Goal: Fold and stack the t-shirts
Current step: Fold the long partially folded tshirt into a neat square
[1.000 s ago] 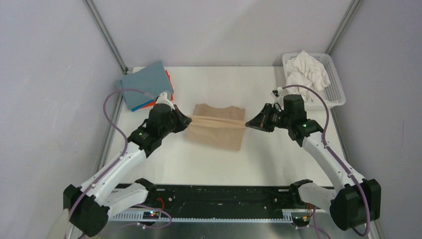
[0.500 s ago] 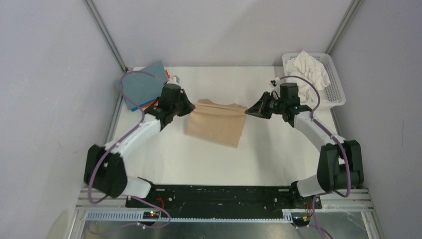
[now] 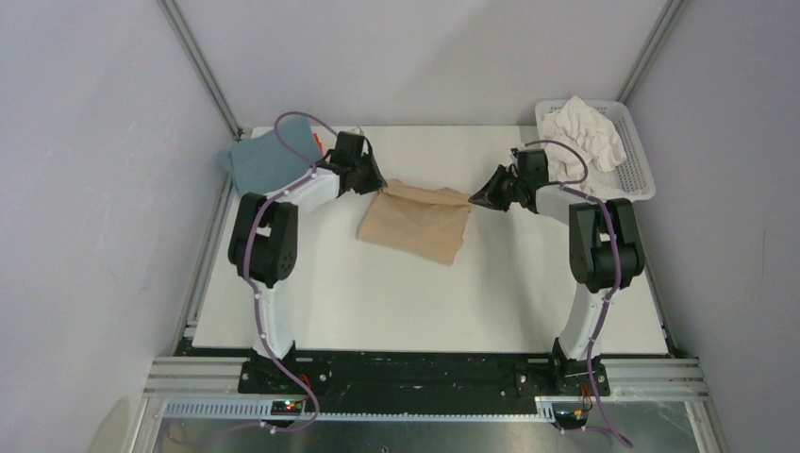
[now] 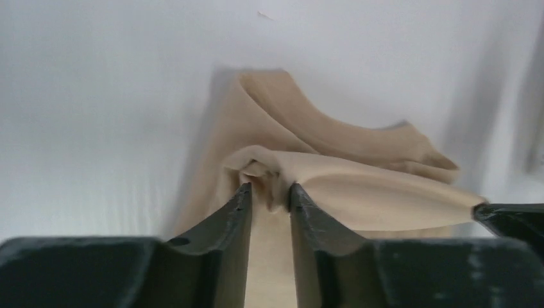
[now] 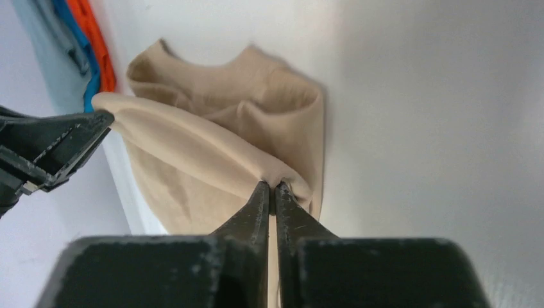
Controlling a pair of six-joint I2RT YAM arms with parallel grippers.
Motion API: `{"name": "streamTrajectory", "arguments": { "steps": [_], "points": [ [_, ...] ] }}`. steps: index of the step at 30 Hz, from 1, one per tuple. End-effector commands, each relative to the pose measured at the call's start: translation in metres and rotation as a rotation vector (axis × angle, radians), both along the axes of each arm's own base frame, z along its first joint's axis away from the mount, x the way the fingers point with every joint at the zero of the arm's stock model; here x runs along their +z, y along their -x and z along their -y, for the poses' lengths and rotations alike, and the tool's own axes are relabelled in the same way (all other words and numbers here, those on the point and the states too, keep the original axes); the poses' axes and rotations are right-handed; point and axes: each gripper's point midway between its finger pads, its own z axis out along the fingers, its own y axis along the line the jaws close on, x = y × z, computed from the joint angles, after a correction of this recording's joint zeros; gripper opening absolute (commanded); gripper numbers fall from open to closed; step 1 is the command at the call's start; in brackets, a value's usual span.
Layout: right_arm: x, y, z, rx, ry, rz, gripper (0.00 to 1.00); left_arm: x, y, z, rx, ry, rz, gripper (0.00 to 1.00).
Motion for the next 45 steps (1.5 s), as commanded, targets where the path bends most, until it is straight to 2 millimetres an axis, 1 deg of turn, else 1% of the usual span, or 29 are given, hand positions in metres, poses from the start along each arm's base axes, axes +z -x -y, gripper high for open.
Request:
{"name": "streamTrajectory", "arguments": {
  "steps": [1, 2, 3, 4, 6, 7, 8, 9, 10, 11, 12, 13, 14, 16, 18, 21, 24, 25, 26, 27, 28, 29, 31, 37, 40, 41, 42, 44, 45],
  "points": [
    [0.004, -0.05, 0.03, -0.103, 0.055, 0.121, 0.3, 0.001, -0.038, -0.018, -0.002, -0.034, 0.055, 0.42],
    [0.005, -0.059, 0.032, -0.112, 0.067, 0.142, 0.43, 0.012, -0.045, -0.013, -0.017, -0.017, 0.079, 0.58],
    [0.006, -0.063, 0.035, -0.114, 0.087, 0.151, 0.57, 0.015, -0.049, -0.011, -0.033, -0.011, 0.089, 0.66],
    [0.012, -0.067, 0.037, -0.113, 0.099, 0.161, 0.59, 0.029, -0.054, -0.004, -0.054, 0.014, 0.116, 0.87],
    [0.029, -0.068, 0.032, -0.081, 0.108, 0.203, 0.62, 0.053, -0.054, 0.004, -0.089, 0.054, 0.154, 0.98],
    [0.043, -0.066, 0.027, -0.057, 0.124, 0.244, 0.64, 0.068, -0.052, 0.007, -0.101, 0.068, 0.178, 0.99],
    [0.045, -0.061, 0.027, -0.059, 0.148, 0.233, 0.65, 0.073, -0.048, 0.011, -0.115, 0.081, 0.182, 0.99],
    [0.052, -0.052, 0.023, -0.042, 0.167, 0.229, 0.68, 0.09, -0.042, 0.015, -0.134, 0.102, 0.204, 1.0],
    [0.056, -0.048, 0.021, -0.038, 0.179, 0.229, 0.7, 0.087, -0.033, 0.019, -0.149, 0.103, 0.193, 1.0],
    [0.061, -0.037, 0.017, -0.026, 0.19, 0.217, 0.75, 0.1, -0.024, 0.022, -0.168, 0.114, 0.211, 1.0],
    [0.063, -0.03, 0.009, -0.009, 0.191, 0.215, 0.79, 0.101, -0.011, 0.028, -0.193, 0.114, 0.207, 1.0],
    [0.066, -0.021, 0.006, -0.002, 0.19, 0.209, 0.92, 0.101, -0.003, 0.034, -0.222, 0.121, 0.202, 1.0],
    [0.068, -0.014, -0.003, 0.013, 0.179, 0.205, 0.98, 0.097, 0.011, 0.042, -0.256, 0.124, 0.187, 1.0],
    [0.061, 0.006, -0.018, 0.057, 0.141, 0.177, 0.99, 0.091, 0.034, 0.06, -0.343, 0.164, 0.151, 1.0],
    [0.06, 0.015, -0.032, 0.086, 0.096, 0.162, 1.0, 0.082, 0.053, 0.072, -0.398, 0.185, 0.117, 1.0],
    [0.057, 0.02, -0.053, 0.137, 0.041, 0.158, 0.99, 0.064, 0.06, 0.07, -0.387, 0.142, 0.09, 1.0],
    [0.055, 0.017, -0.068, 0.151, -0.02, 0.159, 1.0, 0.048, 0.056, 0.072, -0.394, 0.142, 0.057, 1.0],
    [0.055, 0.013, -0.067, 0.145, -0.029, 0.163, 0.99, 0.049, 0.052, 0.073, -0.395, 0.147, 0.063, 1.0],
    [0.053, 0.008, -0.068, 0.137, -0.04, 0.168, 1.0, 0.041, 0.049, 0.075, -0.403, 0.151, 0.046, 1.0],
    [0.052, 0.003, -0.064, 0.125, -0.046, 0.169, 1.0, 0.045, 0.044, 0.077, -0.407, 0.155, 0.058, 1.0],
    [0.051, -0.002, -0.065, 0.123, -0.06, 0.172, 0.99, 0.035, 0.038, 0.076, -0.403, 0.148, 0.046, 1.0],
    [0.05, -0.006, -0.063, 0.119, -0.066, 0.17, 0.99, 0.041, 0.029, 0.075, -0.399, 0.145, 0.066, 1.0],
    [0.049, -0.014, -0.062, 0.121, -0.068, 0.174, 0.99, 0.024, 0.014, 0.075, -0.39, 0.143, 0.047, 1.0],
    [0.032, -0.04, -0.062, 0.114, -0.066, 0.155, 0.99, 0.0, -0.032, 0.071, -0.341, 0.181, 0.017, 1.0],
    [0.022, -0.049, -0.06, 0.11, -0.051, 0.133, 0.99, 0.003, -0.052, 0.067, -0.303, 0.163, 0.05, 1.0],
    [0.019, -0.054, -0.06, 0.109, -0.042, 0.134, 0.99, -0.003, -0.058, 0.064, -0.283, 0.15, 0.047, 1.0],
    [0.014, -0.056, -0.058, 0.099, -0.027, 0.123, 0.99, 0.002, -0.064, 0.065, -0.277, 0.148, 0.064, 1.0],
    [0.005, -0.061, -0.056, 0.088, -0.01, 0.093, 1.0, -0.004, -0.072, 0.066, -0.256, 0.15, 0.054, 1.0],
    [-0.001, -0.062, -0.055, 0.085, -0.005, 0.078, 0.99, -0.016, -0.072, 0.068, -0.247, 0.159, 0.022, 1.0]
  ]
}}
